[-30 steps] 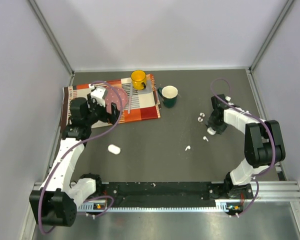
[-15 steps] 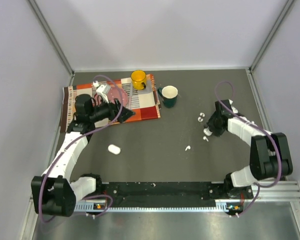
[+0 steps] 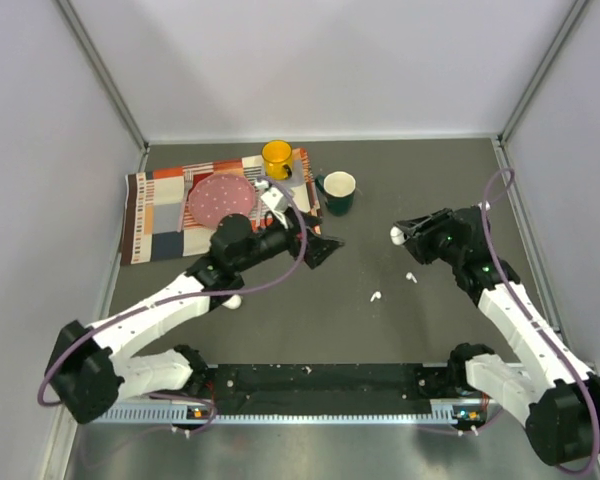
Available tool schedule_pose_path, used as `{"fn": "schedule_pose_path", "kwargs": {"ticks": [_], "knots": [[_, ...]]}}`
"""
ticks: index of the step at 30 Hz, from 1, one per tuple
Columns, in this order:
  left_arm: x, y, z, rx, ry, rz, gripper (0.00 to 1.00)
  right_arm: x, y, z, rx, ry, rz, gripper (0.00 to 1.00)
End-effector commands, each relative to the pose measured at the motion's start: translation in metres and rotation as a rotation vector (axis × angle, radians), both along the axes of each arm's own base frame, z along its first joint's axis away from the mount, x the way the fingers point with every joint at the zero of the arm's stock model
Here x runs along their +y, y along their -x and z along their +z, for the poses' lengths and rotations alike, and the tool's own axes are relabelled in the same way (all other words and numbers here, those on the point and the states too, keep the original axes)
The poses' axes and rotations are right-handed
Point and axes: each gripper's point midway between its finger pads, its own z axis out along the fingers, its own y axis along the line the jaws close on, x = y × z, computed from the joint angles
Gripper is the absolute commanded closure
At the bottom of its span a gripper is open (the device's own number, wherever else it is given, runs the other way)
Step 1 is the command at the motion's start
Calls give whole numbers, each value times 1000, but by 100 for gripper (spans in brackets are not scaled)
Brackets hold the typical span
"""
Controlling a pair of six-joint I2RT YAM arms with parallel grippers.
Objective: Insert the wireless bluetooth earbuds into the charging case
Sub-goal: Pick up the charging case at the center of the board.
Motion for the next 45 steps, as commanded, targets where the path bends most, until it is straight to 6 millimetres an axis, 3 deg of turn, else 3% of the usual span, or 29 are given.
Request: {"fn": "schedule_pose_path", "kwargs": {"ticks": [1,7,15,20,28,38,45], "knots": [[-25,-7,34,-217,104,112,1,24,3,45,-76,-182,-12,100],[-55,-11,22,-271,96,131,1,43,11,79,-141,-299,-4,100],[-73,-16,21,-298,129,137,1,62,17,105,-188,-354,26,100],[-79,-25,16,-293,139,164,2,74,19,108,-197,-375,63,100],[-89,-32,13,-283,142,174,12,78,22,110,-201,-387,77,100],[-99,-36,12,-272,145,168,35,79,24,114,-211,-405,87,100],[-103,-34,6,-260,135,155,25,79,24,114,-214,-405,86,100]]}}
